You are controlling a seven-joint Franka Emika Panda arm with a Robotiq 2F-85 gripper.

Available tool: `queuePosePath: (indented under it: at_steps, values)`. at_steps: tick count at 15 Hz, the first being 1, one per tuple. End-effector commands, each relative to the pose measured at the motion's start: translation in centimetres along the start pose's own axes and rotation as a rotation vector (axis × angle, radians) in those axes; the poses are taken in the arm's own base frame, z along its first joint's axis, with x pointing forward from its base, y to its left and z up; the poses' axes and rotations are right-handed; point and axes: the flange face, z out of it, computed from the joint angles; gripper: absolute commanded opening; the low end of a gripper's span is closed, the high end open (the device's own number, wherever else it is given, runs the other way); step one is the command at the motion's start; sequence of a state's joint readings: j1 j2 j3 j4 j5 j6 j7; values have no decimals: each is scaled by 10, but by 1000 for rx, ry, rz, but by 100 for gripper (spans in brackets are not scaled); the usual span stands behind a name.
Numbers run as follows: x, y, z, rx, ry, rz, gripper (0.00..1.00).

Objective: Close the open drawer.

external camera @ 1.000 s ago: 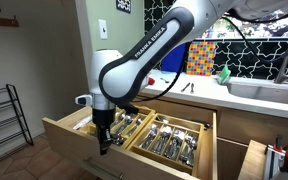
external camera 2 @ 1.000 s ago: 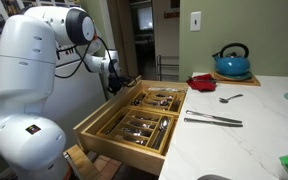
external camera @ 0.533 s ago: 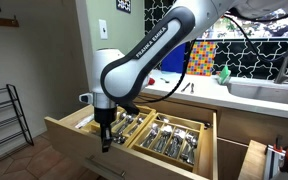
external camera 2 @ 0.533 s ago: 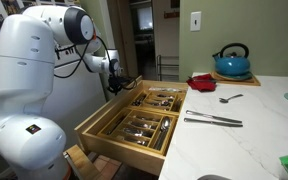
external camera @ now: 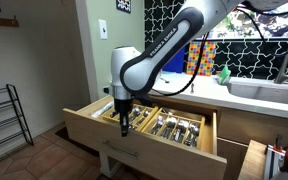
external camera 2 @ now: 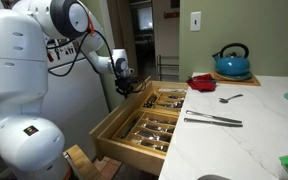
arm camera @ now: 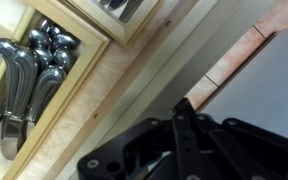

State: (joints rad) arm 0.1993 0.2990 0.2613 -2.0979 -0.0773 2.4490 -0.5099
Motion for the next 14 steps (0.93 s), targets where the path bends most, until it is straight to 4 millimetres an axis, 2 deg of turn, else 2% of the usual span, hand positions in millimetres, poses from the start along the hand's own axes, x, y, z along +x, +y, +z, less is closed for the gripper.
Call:
queuePosePath:
  at_steps: [1, 5, 8, 14]
  values:
    - [-63, 19, -12, -48, -57, 77, 1]
    - [-120, 49, -19, -88, -95, 175, 1]
    - [-156, 67, -20, -128, -127, 250, 1]
    - [-200, 92, -32, -287, -170, 398, 1]
